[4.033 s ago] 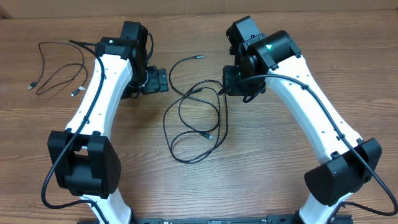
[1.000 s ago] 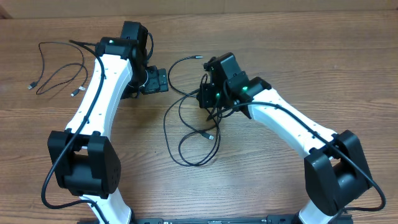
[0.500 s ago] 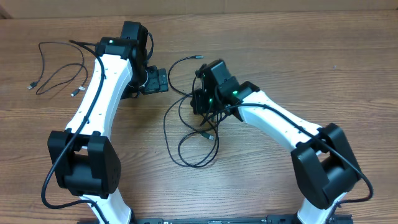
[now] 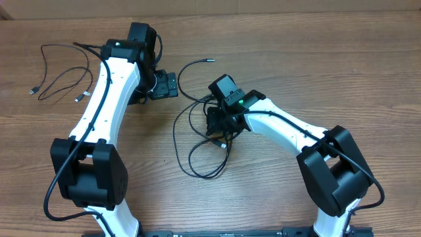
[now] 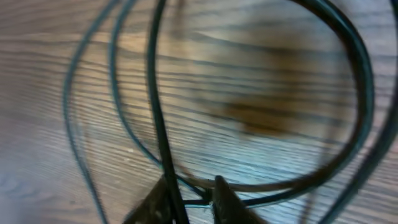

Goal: Untangle cables

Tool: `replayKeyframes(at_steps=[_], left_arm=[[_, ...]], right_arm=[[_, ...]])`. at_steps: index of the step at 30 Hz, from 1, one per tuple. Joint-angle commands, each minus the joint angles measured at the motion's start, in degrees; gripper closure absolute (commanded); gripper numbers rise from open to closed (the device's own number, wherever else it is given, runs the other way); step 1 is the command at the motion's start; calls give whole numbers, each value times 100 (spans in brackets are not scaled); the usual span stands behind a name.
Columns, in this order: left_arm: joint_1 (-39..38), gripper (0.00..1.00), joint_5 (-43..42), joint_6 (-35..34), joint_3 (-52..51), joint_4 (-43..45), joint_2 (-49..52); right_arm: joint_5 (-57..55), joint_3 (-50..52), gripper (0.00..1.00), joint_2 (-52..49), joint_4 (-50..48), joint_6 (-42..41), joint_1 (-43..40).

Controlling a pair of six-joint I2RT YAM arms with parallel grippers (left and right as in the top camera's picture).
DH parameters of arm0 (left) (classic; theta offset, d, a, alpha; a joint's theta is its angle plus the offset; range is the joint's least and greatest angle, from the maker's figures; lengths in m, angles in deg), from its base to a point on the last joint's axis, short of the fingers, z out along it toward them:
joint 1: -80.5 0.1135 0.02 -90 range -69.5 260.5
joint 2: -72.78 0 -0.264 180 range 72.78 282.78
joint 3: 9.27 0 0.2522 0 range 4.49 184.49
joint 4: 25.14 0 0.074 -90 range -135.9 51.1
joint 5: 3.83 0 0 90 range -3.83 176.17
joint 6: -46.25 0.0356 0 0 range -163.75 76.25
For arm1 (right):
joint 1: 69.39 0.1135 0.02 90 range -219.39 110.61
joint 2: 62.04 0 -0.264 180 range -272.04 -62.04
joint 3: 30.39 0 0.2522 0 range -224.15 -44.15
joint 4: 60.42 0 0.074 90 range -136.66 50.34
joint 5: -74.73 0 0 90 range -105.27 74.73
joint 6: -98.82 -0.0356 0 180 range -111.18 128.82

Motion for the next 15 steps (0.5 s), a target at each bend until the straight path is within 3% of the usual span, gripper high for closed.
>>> replayKeyframes(at_steps=[1, 9, 15], left_arm=[[13, 0, 48, 44, -52, 4, -87], [13, 0, 48, 44, -52, 4, -87], [13, 0, 48, 46, -52, 4, -87]], right_arm=[[-229, 245, 79, -17, 22, -289, 17], [-227, 601, 67, -17, -31, -358, 17], [155, 435, 67, -9, 17, -378, 15]])
